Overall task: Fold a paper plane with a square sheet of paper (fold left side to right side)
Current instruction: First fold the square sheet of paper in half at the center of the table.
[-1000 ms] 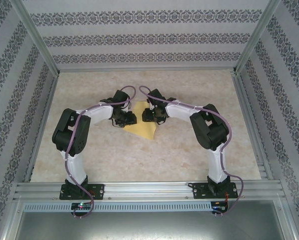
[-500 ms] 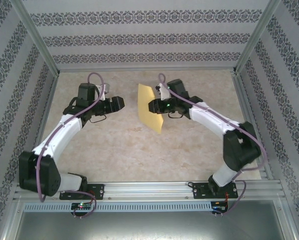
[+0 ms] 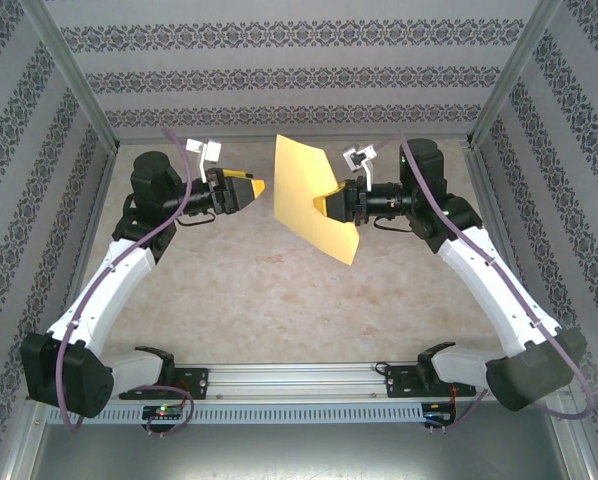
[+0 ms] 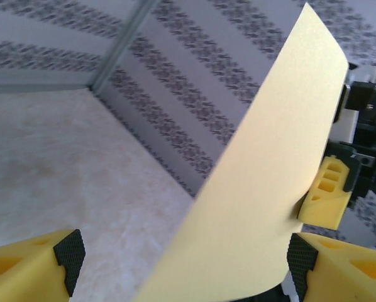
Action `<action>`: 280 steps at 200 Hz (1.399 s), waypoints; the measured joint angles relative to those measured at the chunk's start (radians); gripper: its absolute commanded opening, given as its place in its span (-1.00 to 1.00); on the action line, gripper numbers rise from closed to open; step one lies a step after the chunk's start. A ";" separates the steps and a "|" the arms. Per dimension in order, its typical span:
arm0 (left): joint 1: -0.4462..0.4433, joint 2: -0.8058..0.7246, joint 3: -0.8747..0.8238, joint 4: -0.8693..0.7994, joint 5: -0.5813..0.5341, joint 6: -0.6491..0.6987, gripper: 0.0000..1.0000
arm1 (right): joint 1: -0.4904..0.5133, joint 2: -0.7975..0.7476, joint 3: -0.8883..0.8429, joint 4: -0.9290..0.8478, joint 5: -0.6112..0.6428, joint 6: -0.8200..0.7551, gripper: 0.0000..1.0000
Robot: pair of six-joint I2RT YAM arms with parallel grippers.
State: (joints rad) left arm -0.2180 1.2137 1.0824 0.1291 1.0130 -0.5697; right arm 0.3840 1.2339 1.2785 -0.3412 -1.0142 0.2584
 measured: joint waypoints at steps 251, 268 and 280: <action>-0.136 0.402 -0.108 0.011 -0.145 0.007 -1.00 | -0.109 -0.133 -0.241 -0.084 0.525 0.034 -0.12; -0.136 0.469 -0.123 0.003 -0.172 0.008 -1.00 | -0.109 -0.126 -0.278 -0.052 0.523 0.075 -0.48; -0.136 0.509 -0.131 -0.010 -0.195 0.008 -1.00 | -0.106 -0.111 -0.305 -0.023 0.520 0.095 -0.69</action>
State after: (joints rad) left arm -0.3542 1.7222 0.9516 0.1196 0.8177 -0.5613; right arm 0.2783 1.1233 0.9737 -0.3641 -0.4946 0.3538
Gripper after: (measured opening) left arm 0.068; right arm 0.240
